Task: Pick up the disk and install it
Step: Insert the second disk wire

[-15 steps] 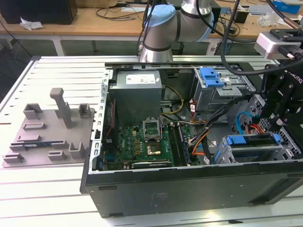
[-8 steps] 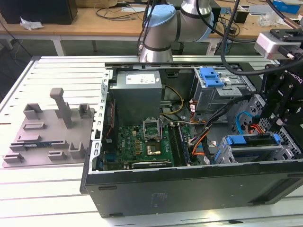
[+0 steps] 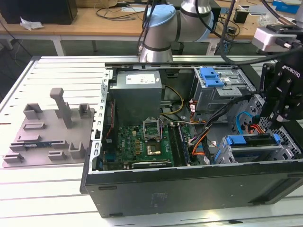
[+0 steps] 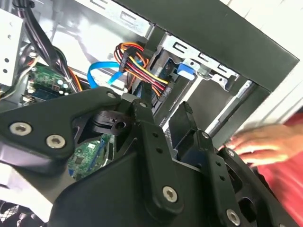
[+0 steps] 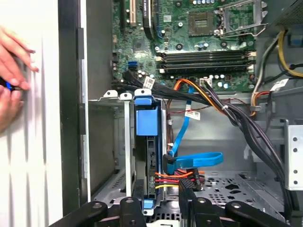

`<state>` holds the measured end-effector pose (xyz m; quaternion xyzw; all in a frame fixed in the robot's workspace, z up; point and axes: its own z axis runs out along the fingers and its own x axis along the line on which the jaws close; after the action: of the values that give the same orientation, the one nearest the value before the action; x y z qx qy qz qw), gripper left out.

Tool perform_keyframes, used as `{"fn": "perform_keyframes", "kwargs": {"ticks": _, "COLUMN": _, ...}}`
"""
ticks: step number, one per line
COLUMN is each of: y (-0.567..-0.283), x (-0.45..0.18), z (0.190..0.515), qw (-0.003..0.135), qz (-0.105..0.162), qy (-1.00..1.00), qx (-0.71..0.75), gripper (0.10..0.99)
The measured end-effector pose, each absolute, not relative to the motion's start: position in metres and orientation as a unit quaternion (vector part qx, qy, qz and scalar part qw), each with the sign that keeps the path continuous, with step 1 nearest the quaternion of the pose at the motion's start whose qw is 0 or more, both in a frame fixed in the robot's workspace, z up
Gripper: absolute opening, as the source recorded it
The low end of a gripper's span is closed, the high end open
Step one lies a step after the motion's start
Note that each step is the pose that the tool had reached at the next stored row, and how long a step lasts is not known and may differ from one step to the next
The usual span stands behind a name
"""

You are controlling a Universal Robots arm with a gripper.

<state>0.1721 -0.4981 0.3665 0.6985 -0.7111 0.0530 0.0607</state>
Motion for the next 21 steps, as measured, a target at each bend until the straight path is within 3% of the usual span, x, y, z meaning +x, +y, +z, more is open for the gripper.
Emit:
{"fn": "perform_keyframes", "kwargs": {"ticks": 5, "y": -0.481, "x": 0.173, "z": 0.367, "qw": 0.089, "qz": 0.079, "qy": -0.708, "qx": 0.696, "gripper": 0.427}}
{"fn": "perform_keyframes", "kwargs": {"ticks": 10, "y": -0.463, "x": 0.172, "z": 0.367, "qw": 0.106, "qz": 0.095, "qy": -0.706, "qx": 0.693, "gripper": 0.427}}
{"fn": "perform_keyframes", "kwargs": {"ticks": 21, "y": -0.462, "x": 0.155, "z": 0.366, "qw": 0.112, "qz": 0.1, "qy": -0.708, "qx": 0.69, "gripper": 0.427}}
